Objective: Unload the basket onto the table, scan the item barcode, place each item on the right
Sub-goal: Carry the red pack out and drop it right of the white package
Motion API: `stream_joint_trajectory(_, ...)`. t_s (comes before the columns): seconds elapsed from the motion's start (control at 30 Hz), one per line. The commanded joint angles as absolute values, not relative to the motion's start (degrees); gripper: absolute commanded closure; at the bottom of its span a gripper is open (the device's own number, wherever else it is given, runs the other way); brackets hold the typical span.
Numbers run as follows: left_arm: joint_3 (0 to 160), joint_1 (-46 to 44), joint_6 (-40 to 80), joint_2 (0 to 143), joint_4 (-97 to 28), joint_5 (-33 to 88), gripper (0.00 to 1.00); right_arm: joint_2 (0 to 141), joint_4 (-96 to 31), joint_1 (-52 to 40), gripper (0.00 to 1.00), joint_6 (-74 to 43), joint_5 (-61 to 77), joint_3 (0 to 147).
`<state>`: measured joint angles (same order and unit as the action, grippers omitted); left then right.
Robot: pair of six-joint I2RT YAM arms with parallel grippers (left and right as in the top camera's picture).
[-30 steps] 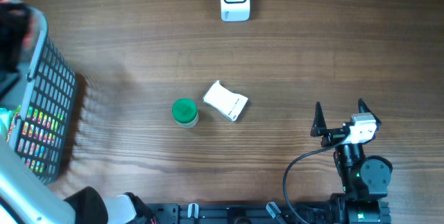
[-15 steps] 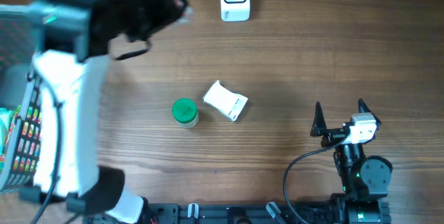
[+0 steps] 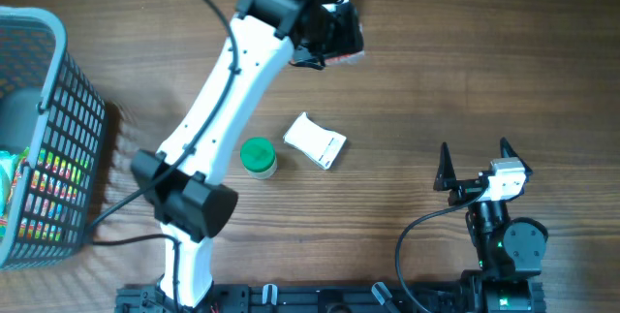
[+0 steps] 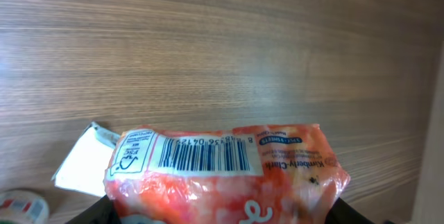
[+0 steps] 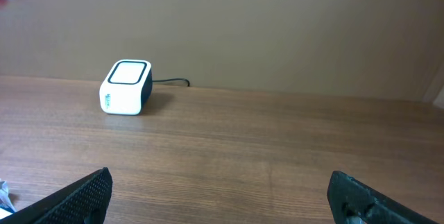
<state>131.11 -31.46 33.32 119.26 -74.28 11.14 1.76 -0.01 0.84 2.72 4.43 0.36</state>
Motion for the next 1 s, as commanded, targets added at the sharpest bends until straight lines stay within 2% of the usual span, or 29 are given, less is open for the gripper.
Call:
stream_joint_trajectory(0.0, 131.90, -34.63, 33.52, 123.37, -73.14, 10.35, 0.44, 1.78, 0.14, 0.56, 0.00, 3.01, 4.51, 0.32)
stream_joint_trajectory(0.3, 131.90, -43.35, 33.89, 133.08, -71.68, 9.78, 0.44, 1.78, 0.14, 0.56, 0.00, 3.01, 4.51, 0.32)
stream_joint_trajectory(0.5, 131.90, -48.56, 36.49, 140.20, -71.00, 2.90, 0.43, 1.78, 0.14, 0.56, 0.00, 3.01, 4.51, 0.32)
stream_joint_trajectory(0.67, 131.90, -49.32, 36.51, 142.74, -69.93, 2.85, 0.41, 1.78, 0.14, 0.56, 0.00, 3.01, 4.51, 0.32)
stream_joint_trajectory(0.73, 131.90, -48.82, 36.51, 142.74, -69.82, 2.81, 0.34, 1.78, 0.14, 0.56, 0.00, 3.01, 4.51, 0.32)
stream_joint_trajectory(0.77, 131.92, -48.56, 36.51, 142.71, -69.87, 2.76, 0.22, 1.78, 0.14, 0.56, 0.00, 3.03, 4.51, 0.32)
stream_joint_trajectory(0.8, 131.92, -48.21, 36.49, 142.71, -70.22, 2.68, 0.02, 1.78, 0.14, 0.56, 0.00, 3.01, 4.51, 0.32)
stream_joint_trajectory(0.97, 131.92, -46.57, 36.27, 141.05, -72.66, 2.44, 0.00, 1.78, 0.14, 0.56, 0.00, 3.01, 4.51, 0.32)
